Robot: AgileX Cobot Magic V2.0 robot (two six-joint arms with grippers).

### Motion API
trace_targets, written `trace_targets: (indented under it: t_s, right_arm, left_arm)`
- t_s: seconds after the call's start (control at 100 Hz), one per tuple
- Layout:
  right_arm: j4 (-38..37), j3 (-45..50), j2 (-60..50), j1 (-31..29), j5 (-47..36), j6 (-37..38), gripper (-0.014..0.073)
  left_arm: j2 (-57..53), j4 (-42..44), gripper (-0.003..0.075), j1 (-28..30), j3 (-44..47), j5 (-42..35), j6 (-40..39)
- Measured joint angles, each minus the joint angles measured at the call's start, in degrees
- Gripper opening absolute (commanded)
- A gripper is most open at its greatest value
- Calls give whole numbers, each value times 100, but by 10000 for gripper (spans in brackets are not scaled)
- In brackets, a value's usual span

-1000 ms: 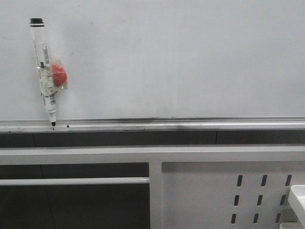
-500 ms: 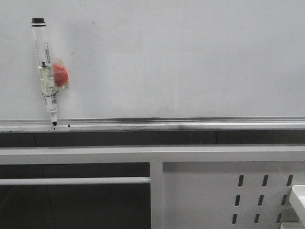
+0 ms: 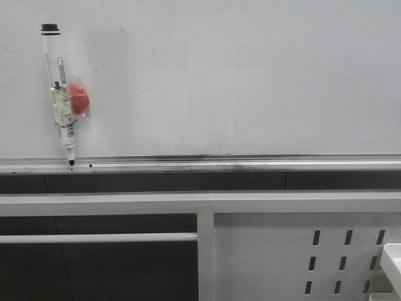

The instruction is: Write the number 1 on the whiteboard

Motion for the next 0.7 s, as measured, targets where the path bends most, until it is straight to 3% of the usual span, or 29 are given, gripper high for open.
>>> trace_targets:
  t_s: [0.12, 0.27, 0.55, 0.7]
  right_arm:
    - [48, 0, 522, 0, 0, 0, -69]
    - [69, 0, 1159, 40, 0, 4, -69]
    - [69, 0, 1811, 718, -175, 4, -69]
    - [69, 0, 1846, 1130, -175, 4, -69]
  left_arm:
    - [784, -26, 298, -248, 4, 17, 0]
    - [1711, -44, 298, -973, 49, -375, 0]
    - [3554, 25, 298, -2841, 319, -1816, 0]
    - [4543, -68, 298, -3416, 432, -2883, 0]
